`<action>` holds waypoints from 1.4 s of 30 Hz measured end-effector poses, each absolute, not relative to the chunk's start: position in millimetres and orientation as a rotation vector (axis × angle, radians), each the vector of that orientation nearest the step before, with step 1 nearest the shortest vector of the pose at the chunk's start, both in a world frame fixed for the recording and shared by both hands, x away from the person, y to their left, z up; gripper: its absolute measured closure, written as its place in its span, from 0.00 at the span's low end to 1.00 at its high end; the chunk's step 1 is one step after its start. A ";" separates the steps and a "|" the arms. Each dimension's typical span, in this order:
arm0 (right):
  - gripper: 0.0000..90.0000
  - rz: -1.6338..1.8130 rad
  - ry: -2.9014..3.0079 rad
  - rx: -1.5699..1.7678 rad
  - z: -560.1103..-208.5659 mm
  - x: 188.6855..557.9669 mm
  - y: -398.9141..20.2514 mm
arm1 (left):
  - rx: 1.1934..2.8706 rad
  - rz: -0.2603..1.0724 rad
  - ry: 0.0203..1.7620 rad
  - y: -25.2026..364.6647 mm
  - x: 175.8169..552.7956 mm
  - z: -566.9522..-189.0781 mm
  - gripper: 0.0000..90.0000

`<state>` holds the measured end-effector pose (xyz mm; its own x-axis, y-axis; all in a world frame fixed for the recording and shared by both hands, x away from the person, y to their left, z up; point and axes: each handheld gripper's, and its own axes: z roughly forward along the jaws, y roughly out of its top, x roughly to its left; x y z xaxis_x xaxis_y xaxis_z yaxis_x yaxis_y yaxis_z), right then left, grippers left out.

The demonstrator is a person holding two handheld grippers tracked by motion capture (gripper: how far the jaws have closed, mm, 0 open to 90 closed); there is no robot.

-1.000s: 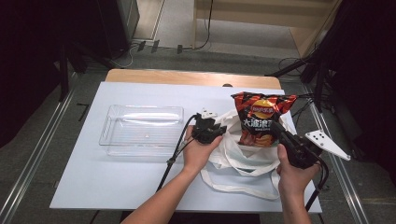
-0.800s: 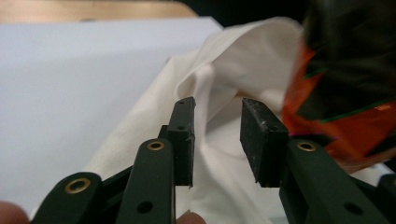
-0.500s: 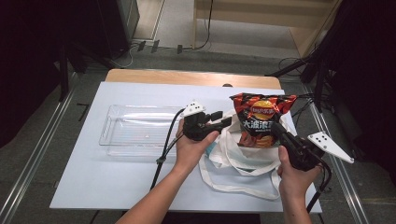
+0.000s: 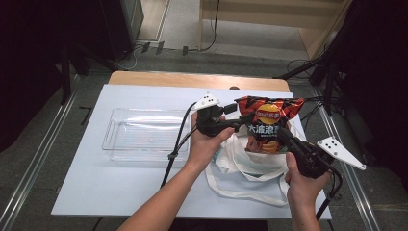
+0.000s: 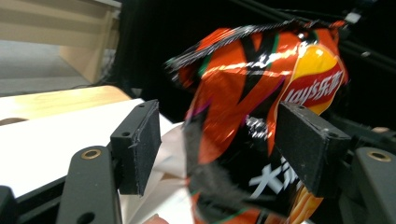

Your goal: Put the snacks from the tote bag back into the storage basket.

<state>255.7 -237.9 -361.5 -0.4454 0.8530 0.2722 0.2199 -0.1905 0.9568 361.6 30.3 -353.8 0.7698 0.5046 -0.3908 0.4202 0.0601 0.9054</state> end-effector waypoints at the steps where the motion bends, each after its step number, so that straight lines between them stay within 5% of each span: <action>1: 1.00 1.682 1.581 1.250 -361.4 255.2 -237.7 | 1.558 0.082 0.768 29.0 361.3 -352.9 0.41; 9: 1.00 1.665 1.589 1.240 -361.7 253.0 -240.2 | 1.584 0.109 0.803 19.1 355.7 -340.8 0.90; 12: 1.00 1.645 1.586 1.239 -361.9 251.8 -239.0 | 1.593 0.129 0.795 16.3 352.0 -335.8 1.00; 16: 1.00 1.607 1.564 1.208 -361.7 249.7 -238.3 | 1.596 0.157 0.773 16.9 347.4 -326.8 1.00; 30: 0.43 1.569 1.651 1.121 -374.6 241.2 -239.8 | 1.555 0.161 0.727 34.1 343.5 -308.7 1.00; 42: 0.21 1.559 1.721 1.204 -416.1 236.9 -255.2 | 1.523 0.166 0.711 47.5 343.9 -299.0 1.00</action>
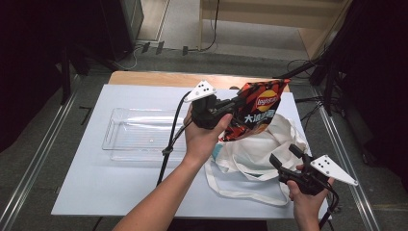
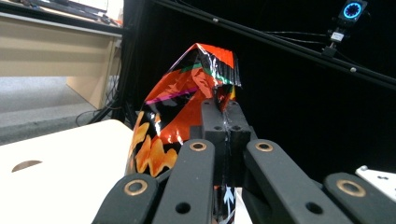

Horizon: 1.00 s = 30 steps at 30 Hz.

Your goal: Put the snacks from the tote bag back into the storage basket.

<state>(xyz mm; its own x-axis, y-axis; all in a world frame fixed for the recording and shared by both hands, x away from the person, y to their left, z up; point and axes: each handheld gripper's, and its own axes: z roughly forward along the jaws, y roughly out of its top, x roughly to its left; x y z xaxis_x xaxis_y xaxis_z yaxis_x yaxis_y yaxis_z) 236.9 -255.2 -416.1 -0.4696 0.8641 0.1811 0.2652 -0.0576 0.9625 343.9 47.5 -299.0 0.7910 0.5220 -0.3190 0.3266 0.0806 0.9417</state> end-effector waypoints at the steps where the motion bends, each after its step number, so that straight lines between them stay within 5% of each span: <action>1: 0.20 1.563 1.722 1.216 -418.7 237.9 -256.0 | 1.516 0.167 0.718 49.6 343.7 -297.9 1.00; 30: 0.20 1.508 1.750 1.248 -431.2 239.4 -250.8 | 1.496 0.260 0.719 139.3 338.0 -279.5 1.00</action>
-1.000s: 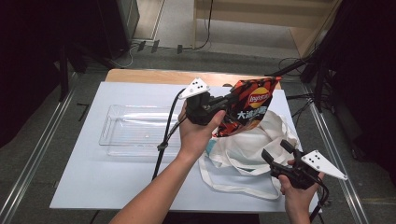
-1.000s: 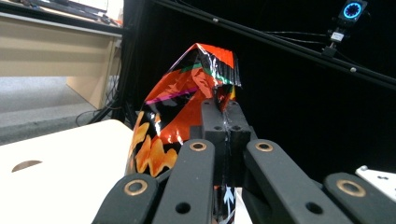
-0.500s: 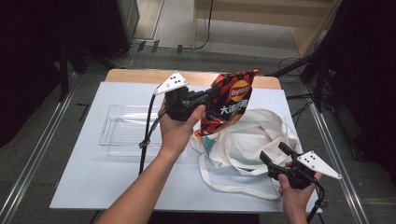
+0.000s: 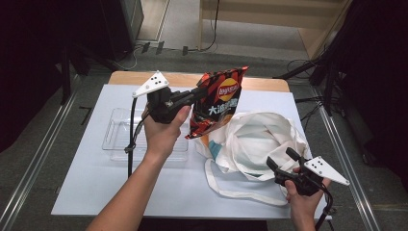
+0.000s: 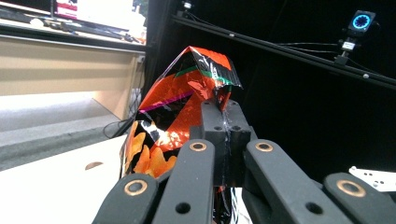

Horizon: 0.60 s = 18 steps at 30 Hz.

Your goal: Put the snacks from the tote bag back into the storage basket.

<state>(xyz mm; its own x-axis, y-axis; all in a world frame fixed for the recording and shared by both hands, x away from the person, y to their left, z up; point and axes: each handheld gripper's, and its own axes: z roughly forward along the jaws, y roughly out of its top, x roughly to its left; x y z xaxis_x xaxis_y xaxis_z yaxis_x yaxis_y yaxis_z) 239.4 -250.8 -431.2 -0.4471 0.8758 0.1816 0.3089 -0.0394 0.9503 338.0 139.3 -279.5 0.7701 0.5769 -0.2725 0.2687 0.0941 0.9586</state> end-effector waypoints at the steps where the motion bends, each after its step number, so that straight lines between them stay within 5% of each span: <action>1: 0.20 1.507 1.749 1.250 -431.3 239.3 -250.8 | 1.497 0.264 0.721 141.1 338.0 -279.6 1.00; 18: 0.20 1.491 1.750 1.266 -434.0 240.3 -250.3 | 1.499 0.330 0.764 190.9 331.7 -281.3 1.00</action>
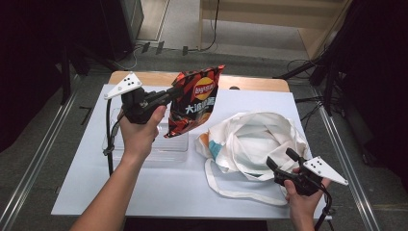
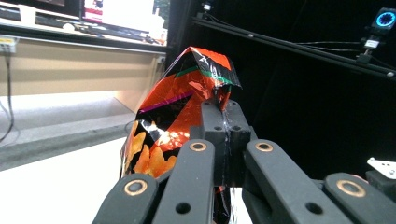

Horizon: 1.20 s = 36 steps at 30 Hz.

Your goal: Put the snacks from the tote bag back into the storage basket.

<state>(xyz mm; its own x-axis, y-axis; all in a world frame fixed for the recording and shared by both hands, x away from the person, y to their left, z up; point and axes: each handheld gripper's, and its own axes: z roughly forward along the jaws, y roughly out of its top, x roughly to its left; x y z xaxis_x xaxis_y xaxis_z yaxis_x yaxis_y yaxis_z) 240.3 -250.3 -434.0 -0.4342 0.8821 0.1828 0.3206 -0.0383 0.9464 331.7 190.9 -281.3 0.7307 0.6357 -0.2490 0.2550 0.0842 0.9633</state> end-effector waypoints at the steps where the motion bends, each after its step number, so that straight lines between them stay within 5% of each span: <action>1: 0.20 1.485 1.751 1.266 -434.2 240.4 -250.0 | 1.496 0.330 0.768 193.6 331.2 -281.9 1.00; 19: 0.21 1.472 1.752 1.279 -436.2 240.7 -247.2 | 1.483 0.364 0.822 244.5 325.8 -291.4 1.00; 26: 0.21 1.466 1.752 1.279 -436.2 240.1 -246.3 | 1.468 0.299 0.848 261.7 334.0 -315.8 1.00; 36: 0.21 1.455 1.763 1.286 -438.7 240.7 -243.0 | 1.545 0.383 0.964 271.0 339.5 -353.8 1.00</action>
